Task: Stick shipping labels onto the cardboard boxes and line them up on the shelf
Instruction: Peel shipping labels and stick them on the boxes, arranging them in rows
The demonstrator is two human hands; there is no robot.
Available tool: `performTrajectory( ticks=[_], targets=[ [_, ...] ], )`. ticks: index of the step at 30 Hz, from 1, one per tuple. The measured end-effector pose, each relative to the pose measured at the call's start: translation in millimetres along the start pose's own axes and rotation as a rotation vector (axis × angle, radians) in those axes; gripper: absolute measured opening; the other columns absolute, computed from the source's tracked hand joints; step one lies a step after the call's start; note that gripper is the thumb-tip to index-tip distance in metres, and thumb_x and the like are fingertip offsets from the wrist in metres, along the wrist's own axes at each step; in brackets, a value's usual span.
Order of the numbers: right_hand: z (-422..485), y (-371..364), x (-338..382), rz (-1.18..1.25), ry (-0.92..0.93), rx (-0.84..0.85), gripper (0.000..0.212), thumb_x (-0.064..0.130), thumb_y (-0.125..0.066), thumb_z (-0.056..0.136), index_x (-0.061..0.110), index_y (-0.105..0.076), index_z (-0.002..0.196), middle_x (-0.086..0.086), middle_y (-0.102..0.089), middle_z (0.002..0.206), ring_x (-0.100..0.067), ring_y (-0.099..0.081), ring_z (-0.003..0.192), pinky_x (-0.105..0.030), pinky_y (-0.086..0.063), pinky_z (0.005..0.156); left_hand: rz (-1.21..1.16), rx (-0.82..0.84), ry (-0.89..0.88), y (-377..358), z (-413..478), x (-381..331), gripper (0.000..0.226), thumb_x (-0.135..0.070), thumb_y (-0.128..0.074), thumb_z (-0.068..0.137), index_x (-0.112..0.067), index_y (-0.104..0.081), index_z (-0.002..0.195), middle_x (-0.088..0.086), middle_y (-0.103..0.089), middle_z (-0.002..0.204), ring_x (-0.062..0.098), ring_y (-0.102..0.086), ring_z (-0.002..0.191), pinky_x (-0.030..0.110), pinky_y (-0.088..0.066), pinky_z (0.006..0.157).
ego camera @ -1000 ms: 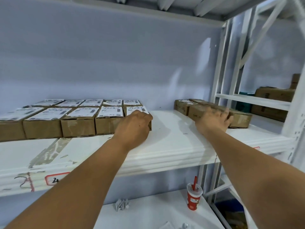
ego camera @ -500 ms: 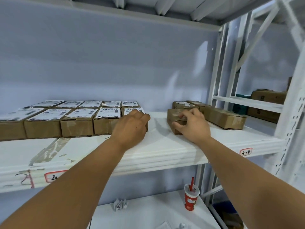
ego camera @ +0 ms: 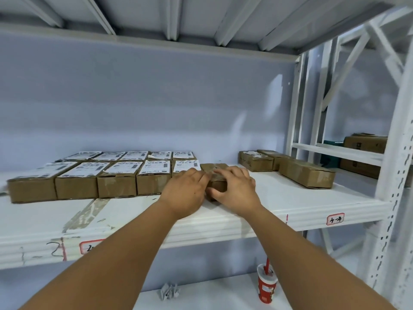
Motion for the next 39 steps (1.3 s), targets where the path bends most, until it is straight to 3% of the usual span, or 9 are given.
performTrajectory(
  ticks=[3, 8, 10, 14, 17, 21, 27, 33, 39],
  targets=[
    [-3, 4, 6, -0.106, 0.060, -0.150, 0.049, 0.054, -0.056, 0.080, 0.035, -0.055, 0.125, 0.008, -0.049, 0.128, -0.015, -0.028, 0.128, -0.036, -0.014, 0.102, 0.038, -0.033, 0.047, 6, -8, 6, 0.054, -0.023, -0.038, 0.092, -0.015, -0.026, 0.144, 0.002, -0.045, 0.136, 0.021, -0.039, 0.126, 0.034, -0.034, 0.100],
    [-7, 12, 61, -0.079, 0.257, -0.366, 0.033, 0.035, -0.045, 0.077, 0.018, -0.070, 0.090, -0.001, -0.064, 0.086, -0.024, -0.053, 0.094, -0.038, -0.049, 0.077, -0.032, -0.042, 0.180, 22, -32, 35, 0.040, -0.022, -0.044, 0.089, -0.020, -0.043, 0.129, -0.001, -0.051, 0.126, 0.020, -0.043, 0.118, 0.034, -0.040, 0.089],
    [-8, 8, 97, -0.074, 0.348, -0.267, 0.028, 0.026, -0.046, 0.078, 0.016, -0.069, 0.091, -0.003, -0.065, 0.084, -0.027, -0.060, 0.086, -0.035, -0.051, 0.068, -0.109, -0.057, 0.297, 31, -43, 51, 0.034, -0.023, -0.043, 0.090, -0.020, -0.047, 0.124, -0.001, -0.053, 0.123, 0.021, -0.044, 0.117, 0.035, -0.042, 0.085],
    [-6, -13, 162, -0.113, 0.412, 0.103, 0.026, 0.021, -0.045, 0.089, 0.017, -0.057, 0.112, -0.006, -0.059, 0.111, -0.028, -0.056, 0.104, -0.033, -0.041, 0.075, -0.157, -0.067, 0.462, 46, -80, 93, 0.030, -0.022, -0.042, 0.092, -0.017, -0.053, 0.119, 0.003, -0.049, 0.128, 0.025, -0.046, 0.115, 0.038, -0.044, 0.081],
    [-4, -28, 206, -0.084, 0.440, 0.210, 0.021, 0.024, -0.043, 0.091, 0.021, -0.057, 0.107, -0.004, -0.059, 0.109, -0.027, -0.057, 0.101, -0.033, -0.044, 0.073, -0.134, -0.052, 0.563, 52, -114, 127, 0.029, -0.023, -0.042, 0.093, -0.019, -0.055, 0.119, -0.001, -0.036, 0.140, 0.023, -0.047, 0.117, 0.036, -0.046, 0.074],
    [-5, -54, 269, -0.030, 0.539, 0.341, 0.022, 0.020, -0.043, 0.092, 0.022, -0.057, 0.109, -0.004, -0.059, 0.107, -0.025, -0.058, 0.096, -0.034, -0.049, 0.073, -0.083, -0.038, 0.702, 56, -165, 185, 0.027, -0.018, -0.049, 0.089, -0.018, -0.060, 0.113, 0.004, -0.040, 0.125, 0.026, -0.053, 0.103, 0.031, -0.041, 0.062],
    [-7, -103, 340, 0.048, 0.592, 0.462, 0.023, 0.020, -0.046, 0.093, 0.022, -0.060, 0.110, -0.004, -0.057, 0.118, -0.024, -0.053, 0.108, -0.036, -0.047, 0.081, -0.013, 0.058, 0.919, 49, -238, 280, 0.043, -0.002, -0.047, 0.083, -0.013, -0.051, 0.124, 0.008, -0.027, 0.134, 0.028, -0.042, 0.117, 0.037, -0.046, 0.070],
    [-2, -155, 390, 0.190, 0.589, 0.557, 0.039, 0.019, -0.045, 0.094, 0.023, -0.052, 0.132, -0.007, -0.046, 0.141, -0.023, -0.043, 0.127, -0.034, -0.039, 0.099, -0.165, 0.070, 1.006, 28, -286, 360, 0.048, -0.011, -0.052, 0.087, -0.006, -0.045, 0.134, 0.010, -0.029, 0.146, 0.031, -0.041, 0.127, 0.035, -0.036, 0.103],
    [12, -192, 434, 0.221, 0.619, 0.532, 0.042, 0.007, -0.046, 0.091, 0.016, -0.053, 0.132, -0.010, -0.049, 0.137, -0.025, -0.042, 0.129, -0.037, -0.038, 0.105, 0.001, 0.167, 0.993, 11, -288, 401, 0.044, -0.034, -0.050, 0.091, -0.012, -0.047, 0.129, 0.010, -0.044, 0.136, 0.031, -0.039, 0.123, 0.034, -0.034, 0.098]
  ],
)
Point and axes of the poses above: each hand's wrist, its own z-axis towards the middle knuckle, its own y-axis out of the back of the hand, x = y × z, the point moved 4 cm from there along z, towards the middle knuckle
